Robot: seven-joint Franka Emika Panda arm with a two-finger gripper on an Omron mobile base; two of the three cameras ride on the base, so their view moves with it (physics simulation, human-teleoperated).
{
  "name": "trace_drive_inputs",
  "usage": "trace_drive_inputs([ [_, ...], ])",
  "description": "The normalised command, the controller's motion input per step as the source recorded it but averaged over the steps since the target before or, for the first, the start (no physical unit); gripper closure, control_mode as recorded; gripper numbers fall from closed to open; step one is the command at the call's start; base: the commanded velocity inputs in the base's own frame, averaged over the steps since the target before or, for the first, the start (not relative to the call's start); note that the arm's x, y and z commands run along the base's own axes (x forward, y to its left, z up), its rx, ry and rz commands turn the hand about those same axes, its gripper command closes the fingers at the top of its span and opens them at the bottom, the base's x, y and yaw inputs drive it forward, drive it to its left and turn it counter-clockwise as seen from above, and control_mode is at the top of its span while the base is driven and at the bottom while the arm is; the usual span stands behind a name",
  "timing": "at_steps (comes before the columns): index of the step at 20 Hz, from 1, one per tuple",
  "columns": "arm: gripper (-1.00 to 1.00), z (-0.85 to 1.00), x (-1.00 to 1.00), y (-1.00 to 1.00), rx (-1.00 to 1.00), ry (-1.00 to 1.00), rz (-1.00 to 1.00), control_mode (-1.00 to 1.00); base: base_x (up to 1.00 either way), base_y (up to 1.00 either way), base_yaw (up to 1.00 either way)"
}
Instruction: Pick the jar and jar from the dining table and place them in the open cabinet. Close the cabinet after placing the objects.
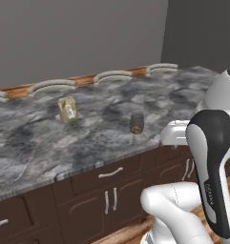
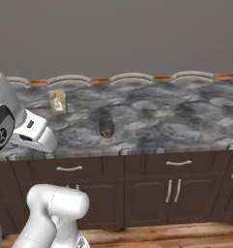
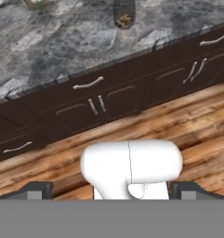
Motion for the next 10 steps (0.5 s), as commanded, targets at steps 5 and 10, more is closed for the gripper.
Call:
trace_drive_inputs([
  [5, -1.00, 0.00, 0.00, 0.00, 0.00, 0.00, 0.00, 1.00, 0.52, 0.00, 0.26],
  [10, -1.00, 0.00, 0.00, 0.00, 0.00, 0.00, 0.00, 1.00, 0.33, -0.27, 0.21],
])
